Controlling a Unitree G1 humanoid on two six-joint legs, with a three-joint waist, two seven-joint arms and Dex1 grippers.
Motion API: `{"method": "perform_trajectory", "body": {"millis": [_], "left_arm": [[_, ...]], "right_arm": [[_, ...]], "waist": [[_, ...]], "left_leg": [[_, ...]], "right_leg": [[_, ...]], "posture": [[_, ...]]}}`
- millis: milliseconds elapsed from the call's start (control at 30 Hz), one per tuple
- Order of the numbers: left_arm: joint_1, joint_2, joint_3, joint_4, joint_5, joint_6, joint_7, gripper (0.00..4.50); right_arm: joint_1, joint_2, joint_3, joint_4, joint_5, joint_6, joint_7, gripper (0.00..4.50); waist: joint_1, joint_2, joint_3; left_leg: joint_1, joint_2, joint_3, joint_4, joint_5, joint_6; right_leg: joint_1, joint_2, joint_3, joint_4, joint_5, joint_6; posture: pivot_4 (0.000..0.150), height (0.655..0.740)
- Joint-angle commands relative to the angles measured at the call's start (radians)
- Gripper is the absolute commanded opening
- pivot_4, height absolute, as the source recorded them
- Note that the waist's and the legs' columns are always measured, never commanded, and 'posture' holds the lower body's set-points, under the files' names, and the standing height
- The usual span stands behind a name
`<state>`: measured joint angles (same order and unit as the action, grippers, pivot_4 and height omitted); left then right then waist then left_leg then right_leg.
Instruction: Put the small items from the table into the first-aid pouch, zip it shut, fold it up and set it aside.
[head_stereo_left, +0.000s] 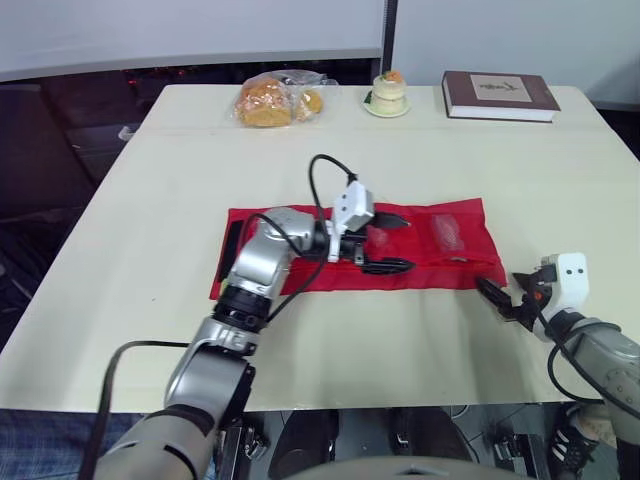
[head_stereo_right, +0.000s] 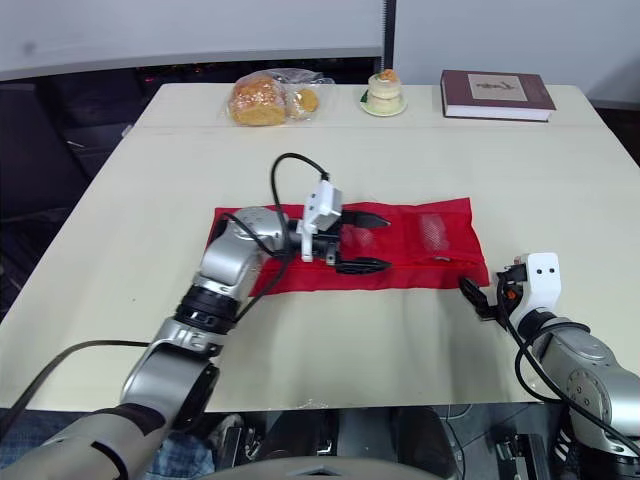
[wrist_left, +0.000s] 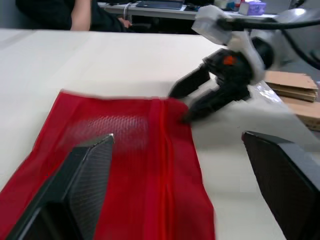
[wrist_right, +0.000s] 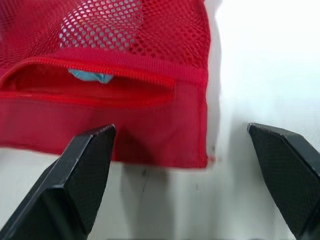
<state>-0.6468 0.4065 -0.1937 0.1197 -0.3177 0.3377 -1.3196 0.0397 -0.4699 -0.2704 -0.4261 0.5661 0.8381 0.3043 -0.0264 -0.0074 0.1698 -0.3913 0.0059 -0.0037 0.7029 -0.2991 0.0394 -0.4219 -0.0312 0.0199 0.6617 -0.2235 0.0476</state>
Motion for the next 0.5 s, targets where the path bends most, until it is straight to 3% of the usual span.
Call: {"method": "perform_trajectory", "body": {"millis": [33,67,100,200,233,300,500], "left_arm": [[0.051,0.074,0.068,-0.135,-0.096,0.061,-0.045,4.50],[0.071,0.101,0.091,-0.169,-0.133,0.087,-0.053,4.50],[0.096,0.134,0.114,-0.201,-0.157,0.100,-0.062,4.50],[0.150,0.209,0.154,-0.259,-0.182,0.108,-0.064,4.50],[0.163,0.225,0.166,-0.274,-0.189,0.110,-0.061,4.50],[0.183,0.261,0.186,-0.307,-0.213,0.138,-0.053,4.50],[0.207,0.324,0.225,-0.386,-0.264,0.178,-0.021,4.50]], "right_arm": [[-0.026,0.000,0.029,0.029,-0.005,-0.012,0.028,3.69],[-0.038,-0.002,0.032,0.040,-0.014,-0.020,0.031,3.05],[-0.053,-0.007,0.033,0.055,-0.024,-0.030,0.035,2.82],[-0.087,-0.022,0.016,0.097,-0.042,-0.047,0.041,1.29],[-0.096,-0.031,0.003,0.109,-0.047,-0.047,0.038,1.15],[-0.111,-0.060,-0.032,0.149,-0.066,-0.054,0.036,0.11],[-0.159,-0.217,-0.162,0.337,-0.142,-0.079,-0.012,0.11]], "waist": [[-0.001,-0.001,0.000],[-0.001,-0.001,0.000],[-0.002,-0.001,0.000],[-0.001,-0.001,0.001],[0.002,-0.001,0.001],[0.006,-0.001,0.001],[0.038,-0.001,0.001]], "left_leg": [[0.000,0.000,0.000,0.000,0.000,0.000],[0.001,0.000,0.001,0.000,0.000,0.000],[0.001,0.000,0.001,0.000,0.000,0.000],[0.001,0.000,0.000,0.000,0.000,0.000],[0.001,0.000,0.000,0.000,0.000,0.000],[0.001,0.000,0.000,0.000,0.000,0.000],[-0.001,-0.003,0.000,0.000,0.000,0.001]], "right_leg": [[0.000,0.000,0.000,0.000,0.000,0.000],[0.000,0.000,0.001,0.000,0.000,0.000],[0.001,0.000,0.001,0.000,0.000,0.000],[0.000,0.000,0.000,0.000,0.000,0.000],[0.000,0.000,0.000,0.000,0.000,0.000],[0.000,0.000,0.000,0.000,0.000,0.000],[0.000,-0.002,0.001,-0.002,0.000,0.000]], "posture": [[0.150,0.7400],[0.150,0.7400],[0.150,0.7400],[0.150,0.7400],[0.150,0.7400],[0.150,0.7400],[0.150,0.7400]]}}
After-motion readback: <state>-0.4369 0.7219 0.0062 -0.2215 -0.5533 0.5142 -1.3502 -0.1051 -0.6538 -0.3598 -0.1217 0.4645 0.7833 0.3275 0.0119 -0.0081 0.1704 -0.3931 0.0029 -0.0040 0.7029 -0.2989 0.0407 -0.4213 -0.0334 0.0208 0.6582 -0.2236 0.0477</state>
